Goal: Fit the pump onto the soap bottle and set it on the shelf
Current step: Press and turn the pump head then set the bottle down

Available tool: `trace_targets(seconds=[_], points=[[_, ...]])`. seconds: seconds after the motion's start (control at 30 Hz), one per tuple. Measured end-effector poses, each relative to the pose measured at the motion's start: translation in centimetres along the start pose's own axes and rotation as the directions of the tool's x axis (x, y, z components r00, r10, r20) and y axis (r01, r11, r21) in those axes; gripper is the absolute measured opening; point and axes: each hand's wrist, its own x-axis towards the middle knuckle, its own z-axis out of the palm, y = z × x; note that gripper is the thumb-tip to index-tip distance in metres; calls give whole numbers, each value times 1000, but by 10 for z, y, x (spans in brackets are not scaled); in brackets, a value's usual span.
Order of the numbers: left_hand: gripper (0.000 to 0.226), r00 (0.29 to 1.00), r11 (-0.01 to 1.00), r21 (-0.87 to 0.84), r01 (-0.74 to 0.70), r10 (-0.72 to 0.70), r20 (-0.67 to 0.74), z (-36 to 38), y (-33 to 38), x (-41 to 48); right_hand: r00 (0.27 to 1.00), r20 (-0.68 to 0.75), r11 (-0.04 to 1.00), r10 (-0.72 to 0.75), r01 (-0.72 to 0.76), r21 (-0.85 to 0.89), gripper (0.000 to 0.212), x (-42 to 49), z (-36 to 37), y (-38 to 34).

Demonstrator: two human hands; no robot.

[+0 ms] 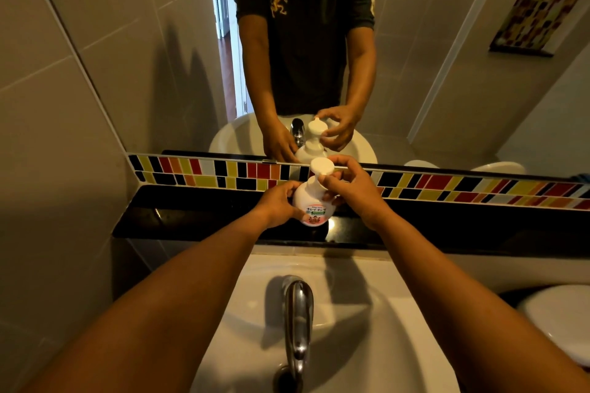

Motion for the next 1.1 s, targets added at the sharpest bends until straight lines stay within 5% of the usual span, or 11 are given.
trace_targets(seconds=[0.57, 0.77, 1.1], points=[[66, 1000, 1000, -16, 8, -8, 18, -2, 5, -4, 1000, -22, 1000, 10, -9, 19, 55, -4, -2, 1], [88, 999, 988, -150, 28, -31, -18, -6, 0, -12, 988, -147, 999, 46, -43, 27, 46, -17, -9, 18], [71, 990, 957, -286, 49, -84, -111, 1, -15, -20, 974, -143, 983, 176, -182, -27, 68, -31, -4, 71]])
